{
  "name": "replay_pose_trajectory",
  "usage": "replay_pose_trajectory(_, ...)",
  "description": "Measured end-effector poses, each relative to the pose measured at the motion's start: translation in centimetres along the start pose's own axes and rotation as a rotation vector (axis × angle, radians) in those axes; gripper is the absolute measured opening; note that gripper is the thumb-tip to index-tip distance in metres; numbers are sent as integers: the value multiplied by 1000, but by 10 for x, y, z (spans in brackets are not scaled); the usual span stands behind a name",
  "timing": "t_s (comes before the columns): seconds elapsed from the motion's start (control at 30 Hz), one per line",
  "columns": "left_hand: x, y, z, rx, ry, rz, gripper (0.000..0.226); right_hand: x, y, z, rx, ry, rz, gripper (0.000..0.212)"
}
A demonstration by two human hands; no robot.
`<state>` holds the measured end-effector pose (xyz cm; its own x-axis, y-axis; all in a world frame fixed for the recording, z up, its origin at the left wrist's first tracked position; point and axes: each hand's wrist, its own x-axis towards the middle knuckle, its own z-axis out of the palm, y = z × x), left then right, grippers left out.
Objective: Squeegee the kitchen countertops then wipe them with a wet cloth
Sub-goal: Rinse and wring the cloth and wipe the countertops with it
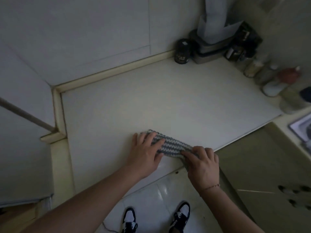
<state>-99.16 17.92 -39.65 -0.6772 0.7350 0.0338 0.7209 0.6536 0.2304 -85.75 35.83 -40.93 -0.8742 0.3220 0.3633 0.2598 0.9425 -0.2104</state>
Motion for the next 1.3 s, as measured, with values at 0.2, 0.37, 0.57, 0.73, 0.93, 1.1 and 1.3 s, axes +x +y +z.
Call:
replay_pose_trajectory(0.2, 76, 62, 17, -24, 49, -10, 50, 34, 80, -9, 177, 4, 49, 16)
replay_pose_trajectory(0.37, 133, 116, 33, -49, 34, 24, 51, 54, 155, -14, 198, 0, 127, 23)
replay_pose_trajectory(0.57, 196, 167, 47, -52, 20, 59, 49, 79, 231, -17, 173, 41, 176, 23)
replay_pose_trajectory(0.73, 242, 203, 58, -59, 10, 98, 48, 99, 281, -19, 135, 46, 233, 27)
replay_pose_trajectory(0.93, 288, 240, 69, -118, 53, 139, 48, 125, 327, -25, 120, 52, 407, 24)
replay_pose_trajectory(1.1, 309, 260, 65, -85, 14, 91, 37, 143, 333, -22, 160, 97, 505, 24)
replay_pose_trajectory(1.3, 299, 260, 56, 35, -14, 127, 36, 147, 301, -16, 243, 13, 360, 36)
